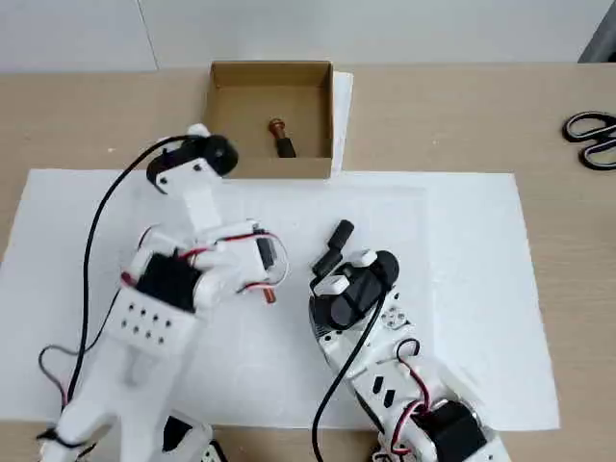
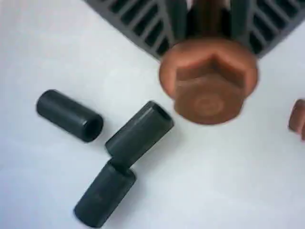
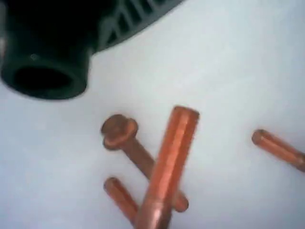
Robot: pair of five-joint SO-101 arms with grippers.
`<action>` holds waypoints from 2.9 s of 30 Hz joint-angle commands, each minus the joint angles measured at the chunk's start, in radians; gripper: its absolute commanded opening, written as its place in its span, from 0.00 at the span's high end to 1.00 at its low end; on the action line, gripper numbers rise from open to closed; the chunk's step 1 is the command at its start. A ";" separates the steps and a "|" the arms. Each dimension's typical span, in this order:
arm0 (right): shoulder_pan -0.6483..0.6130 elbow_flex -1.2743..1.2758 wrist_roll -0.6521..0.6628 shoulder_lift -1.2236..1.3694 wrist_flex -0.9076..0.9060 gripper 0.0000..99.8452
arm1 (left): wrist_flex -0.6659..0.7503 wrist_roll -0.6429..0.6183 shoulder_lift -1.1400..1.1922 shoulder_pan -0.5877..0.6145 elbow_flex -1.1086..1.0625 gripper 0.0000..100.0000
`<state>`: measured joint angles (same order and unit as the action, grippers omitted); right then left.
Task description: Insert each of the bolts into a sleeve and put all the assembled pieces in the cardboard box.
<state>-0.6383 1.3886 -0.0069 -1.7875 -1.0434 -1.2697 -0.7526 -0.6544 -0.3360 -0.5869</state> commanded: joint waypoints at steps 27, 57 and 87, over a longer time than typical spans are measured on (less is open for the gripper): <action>-0.010 -0.015 -0.008 0.004 -0.004 1.00 | 0.477 0.114 -0.663 -0.040 -0.381 0.99; -0.012 0.018 0.031 0.002 0.044 1.00 | 0.318 0.109 -0.666 -0.158 -0.334 0.99; -0.097 -0.104 -0.006 0.002 0.004 1.00 | 0.368 0.086 -0.666 -0.158 -0.420 0.99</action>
<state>-0.7273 1.3518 0.0023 -1.7860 -1.0418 -0.9337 -0.6605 -1.3080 -0.4864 -1.0058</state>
